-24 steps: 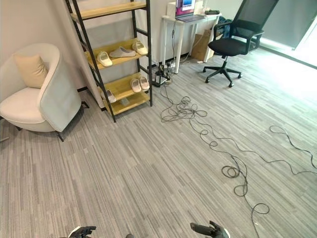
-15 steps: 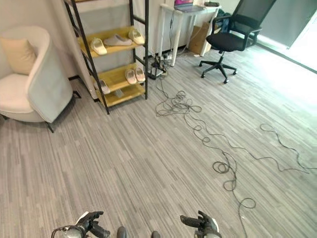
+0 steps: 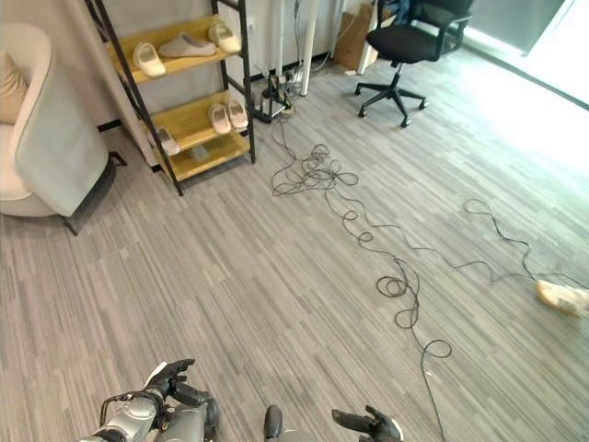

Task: Arrange the slippers neatly on the shoe rack.

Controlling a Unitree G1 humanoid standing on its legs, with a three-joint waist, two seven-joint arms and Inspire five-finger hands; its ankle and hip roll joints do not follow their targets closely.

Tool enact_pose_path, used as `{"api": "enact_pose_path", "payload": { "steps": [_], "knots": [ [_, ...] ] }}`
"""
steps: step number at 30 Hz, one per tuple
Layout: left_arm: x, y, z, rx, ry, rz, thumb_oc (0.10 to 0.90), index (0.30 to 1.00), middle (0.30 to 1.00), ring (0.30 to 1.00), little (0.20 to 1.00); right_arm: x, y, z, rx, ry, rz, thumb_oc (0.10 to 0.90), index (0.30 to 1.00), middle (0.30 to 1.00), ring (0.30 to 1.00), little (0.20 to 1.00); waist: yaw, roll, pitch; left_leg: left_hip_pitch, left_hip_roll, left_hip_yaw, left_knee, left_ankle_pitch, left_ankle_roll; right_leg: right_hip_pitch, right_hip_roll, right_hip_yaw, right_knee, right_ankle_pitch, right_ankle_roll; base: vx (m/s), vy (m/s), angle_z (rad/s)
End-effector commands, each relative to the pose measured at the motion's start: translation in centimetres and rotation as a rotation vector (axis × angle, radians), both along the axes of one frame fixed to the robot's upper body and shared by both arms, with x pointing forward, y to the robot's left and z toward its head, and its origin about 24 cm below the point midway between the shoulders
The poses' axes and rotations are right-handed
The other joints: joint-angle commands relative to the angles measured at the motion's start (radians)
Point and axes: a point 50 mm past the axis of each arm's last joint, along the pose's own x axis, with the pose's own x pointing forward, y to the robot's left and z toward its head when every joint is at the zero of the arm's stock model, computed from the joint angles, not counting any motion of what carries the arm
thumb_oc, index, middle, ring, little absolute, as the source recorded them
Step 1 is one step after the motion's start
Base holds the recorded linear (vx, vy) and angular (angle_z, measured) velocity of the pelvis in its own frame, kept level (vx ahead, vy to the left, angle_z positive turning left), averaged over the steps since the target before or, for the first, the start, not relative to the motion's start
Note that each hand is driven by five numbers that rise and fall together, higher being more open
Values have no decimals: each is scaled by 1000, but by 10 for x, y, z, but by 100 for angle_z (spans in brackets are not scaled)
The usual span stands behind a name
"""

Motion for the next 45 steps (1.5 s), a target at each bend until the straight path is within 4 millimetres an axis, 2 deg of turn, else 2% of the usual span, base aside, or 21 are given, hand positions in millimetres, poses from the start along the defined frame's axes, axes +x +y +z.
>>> {"api": "enact_pose_path", "payload": {
  "steps": [1, 4, 7, 8, 9, 11, 12, 16, 17, 18, 20, 22, 24, 25, 27, 28, 32, 35, 36, 42, 45],
  "knots": [
    [-24, 10, -10, 42, 73, -12, 800, 900, 900, 900, 900, 18, -15, 13, -62, -79, 68, 800, 900, 900, 900, 900, 58, 11, 5, -73, 15, 8, 64, 2, 36, 150, -38, 21, 78, -202, 88, 332, 60, 8],
    [-44, 19, -17, 53, 152, 28, 800, 900, 900, 900, 900, 8, 8, 1, -9, -2, 157, 800, 900, 900, 900, 900, 109, -13, -50, -69, -23, 16, -125, 33, 52, 200, -28, 55, 63, -224, 113, 472, 135, 0],
    [-51, 30, -19, 100, 204, 17, 800, 900, 900, 900, 900, 10, 33, -5, 47, -13, 203, 800, 900, 900, 900, 900, 121, -73, -83, -71, -67, 3, -43, 16, 105, 159, -67, 64, 207, -182, 176, 534, 163, -62],
    [-51, 30, -19, 100, 204, 17, 800, 900, 900, 900, 900, 10, 33, -5, 46, -14, 203, 800, 900, 900, 900, 900, 123, -71, -85, -74, -64, 3, -43, 17, 105, 155, -65, 66, 206, -180, 176, 546, 256, -56],
    [-48, 31, -18, 140, 211, -45, 800, 900, 900, 900, 900, 11, 40, -6, 78, -18, 207, 800, 900, 900, 900, 900, 99, -78, -74, -16, -85, 12, -31, -43, 141, 73, -92, 78, 432, -18, 251, 341, 243, -32],
    [-31, 30, -12, 166, 156, -82, 800, 900, 900, 900, 900, 30, 47, 0, 68, -76, 273, 800, 900, 900, 900, 900, 49, -22, -37, 106, -76, -5, -51, -98, 180, -73, -120, 36, 733, 134, 270, 571, 342, 1],
    [-23, 31, -8, 151, 129, -52, 800, 900, 900, 900, 900, 32, 46, 1, 60, -86, 268, 800, 900, 900, 900, 900, 31, -1, -28, 158, -71, -17, -75, -110, 185, -122, -131, 3, 779, 130, 258, 614, 229, 30],
    [-11, 21, -3, -52, 40, 97, 800, 900, 900, 900, 900, 18, 35, -1, 60, -62, 234, 800, 900, 900, 900, 900, -44, 46, -10, 313, -78, -76, -95, -182, 164, -251, -130, -40, 575, -31, 190, 679, -53, 40],
    [-11, 19, -3, -45, 43, 78, 800, 900, 900, 900, 900, 16, 32, -1, 52, -53, 229, 800, 900, 900, 900, 900, -60, 40, -10, 347, -83, -91, -96, -210, 153, -271, -140, -17, 455, -17, 188, 799, -311, 109],
    [-27, 17, -12, -40, 112, 101, 800, 900, 900, 900, 900, 8, 28, -3, 46, -18, 223, 800, 900, 900, 900, 900, -94, 30, -28, 439, -78, -122, -128, -266, 119, -324, -186, 53, 175, 58, 212, 1030, -403, 143],
    [-44, 19, -20, -235, 149, 440, 800, 900, 900, 900, 900, -4, 25, -7, 58, 36, 203, 800, 900, 900, 900, 900, -111, 35, -60, 517, -46, -157, -146, -298, 95, -333, -186, 115, 124, 90, 232, 970, -439, 99],
    [-41, 12, -20, -311, 113, 550, 800, 900, 900, 900, 900, -10, 28, -10, 60, 64, 222, 800, 900, 900, 900, 900, -116, 28, -78, 560, -15, -187, -117, -297, 77, -340, -155, 140, 196, 111, 222, 658, -410, 53],
    [-28, -6, -16, -504, 55, 677, 800, 900, 900, 900, 900, -10, 30, -10, 36, 82, 271, 800, 900, 900, 900, 900, -99, 24, -63, 412, 64, -192, 251, -127, 34, -283, -115, 102, 253, 52, 151, 396, -437, 85],
    [-27, -6, -16, -503, 54, 678, 800, 900, 900, 900, 900, -10, 30, -10, 37, 82, 271, 800, 900, 900, 900, 900, -102, 21, -66, 407, 61, -195, 251, -124, 34, -285, -119, 100, 252, 54, 151, 120, -329, 63],
    [-10, -6, -8, -598, -37, 858, 800, 900, 900, 900, 900, 9, 31, -5, -2, 43, 327, 800, 900, 900, 900, 900, -41, -26, -2, 208, 125, -130, 585, -66, 85, -190, -99, 33, 272, -26, 68, 235, -510, 113],
    [-6, -10, -6, -611, -44, 875, 800, 900, 900, 900, 900, 17, 33, -3, -18, 29, 356, 800, 900, 900, 900, 900, -28, -32, 8, 182, 139, -97, 597, -78, 88, -172, -92, 22, 283, -50, 59, 212, -367, 109],
    [-15, -6, -10, -537, -7, 902, 800, 900, 900, 900, 900, 35, 34, 4, -74, -7, 406, 800, 900, 900, 900, 900, 11, -47, 11, 89, 110, -46, 483, -118, 80, -98, -92, -10, 273, -95, 67, 351, -65, -7],
    [-33, 3, -18, -449, 56, 924, 800, 900, 900, 900, 900, 43, 37, 6, -90, -37, 401, 800, 900, 900, 900, 900, 46, -51, -6, 67, 110, 36, 213, -104, 69, -20, -90, -47, 244, -141, 89, 376, 92, -25],
    [-43, 11, -21, -430, 85, 965, 800, 900, 900, 900, 900, 49, 42, 8, -97, -56, 422, 800, 900, 900, 900, 900, 80, -49, -26, 62, 65, 21, 87, -75, 62, 20, -77, -42, 228, -139, 107, 415, 149, -12],
    [-60, 31, -24, -337, 122, 988, 800, 900, 900, 900, 900, 44, 57, 4, -76, -62, 444, 800, 900, 900, 900, 900, 82, -67, -70, 113, -23, -18, 28, -99, 96, 34, -115, -37, 282, -126, 167, 317, 225, -38],
    [-64, 43, -22, -290, 112, 982, 800, 900, 900, 900, 900, 39, 66, 1, -25, -68, 405, 800, 900, 900, 900, 900, 73, -63, -86, 169, -61, -25, -2, -123, 131, -2, -144, -17, 411, -56, 209, 228, 218, -3]
  ]
}}
